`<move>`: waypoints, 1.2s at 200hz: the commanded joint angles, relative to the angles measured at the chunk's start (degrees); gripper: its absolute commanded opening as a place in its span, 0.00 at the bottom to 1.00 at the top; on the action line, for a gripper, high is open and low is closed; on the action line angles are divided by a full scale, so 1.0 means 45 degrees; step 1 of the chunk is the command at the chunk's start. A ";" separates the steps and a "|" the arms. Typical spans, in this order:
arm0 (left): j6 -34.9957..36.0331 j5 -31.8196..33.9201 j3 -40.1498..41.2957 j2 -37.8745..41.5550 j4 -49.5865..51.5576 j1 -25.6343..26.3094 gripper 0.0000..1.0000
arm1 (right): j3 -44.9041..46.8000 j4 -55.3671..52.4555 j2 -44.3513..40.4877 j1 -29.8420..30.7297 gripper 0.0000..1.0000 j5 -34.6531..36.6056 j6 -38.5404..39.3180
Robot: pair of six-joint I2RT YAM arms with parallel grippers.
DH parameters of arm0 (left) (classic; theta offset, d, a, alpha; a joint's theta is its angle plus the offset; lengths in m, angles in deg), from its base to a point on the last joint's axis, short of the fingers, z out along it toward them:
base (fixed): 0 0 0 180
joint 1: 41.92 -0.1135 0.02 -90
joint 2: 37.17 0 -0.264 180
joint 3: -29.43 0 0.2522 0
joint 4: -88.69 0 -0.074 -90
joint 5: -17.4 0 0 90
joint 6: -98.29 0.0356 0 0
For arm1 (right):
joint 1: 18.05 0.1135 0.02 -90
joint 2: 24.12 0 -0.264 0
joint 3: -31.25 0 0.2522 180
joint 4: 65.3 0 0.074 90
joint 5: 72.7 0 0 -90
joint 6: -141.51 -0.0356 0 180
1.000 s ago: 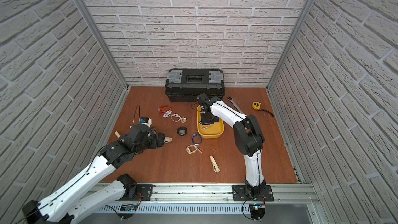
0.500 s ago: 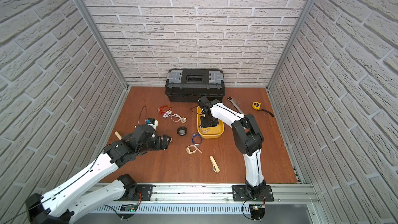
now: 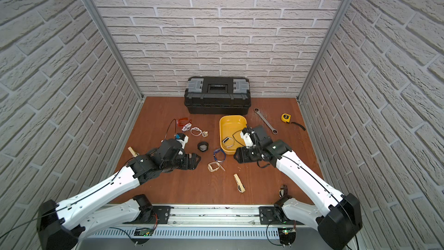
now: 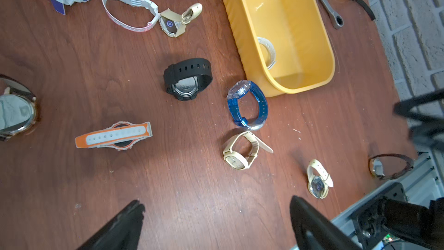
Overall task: Put the watch into the storage box
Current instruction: Pick up the watch at the center of the board.
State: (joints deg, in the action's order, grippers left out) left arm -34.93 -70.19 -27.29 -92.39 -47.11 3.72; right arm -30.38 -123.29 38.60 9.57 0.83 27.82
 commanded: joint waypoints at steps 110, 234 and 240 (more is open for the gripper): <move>0.0054 -0.0478 0.0953 0.0468 -0.1235 0.0051 0.98 | 0.4311 0.3870 -0.0660 0.0777 0.59 -0.1820 -0.0818; 0.0170 -0.0863 0.1480 0.1422 -0.1155 0.0051 0.98 | 0.4644 0.4405 -0.0351 0.0972 0.09 -0.2027 -0.0771; 0.0250 -0.0972 0.1505 0.1516 -0.1177 0.0051 0.98 | 0.4619 0.4413 -0.0391 0.0972 0.08 -0.2024 -0.0818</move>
State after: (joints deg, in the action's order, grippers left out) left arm -35.01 -72.48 -21.63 -87.39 -50.19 3.77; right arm -10.15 -104.80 38.47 13.52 -8.24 24.85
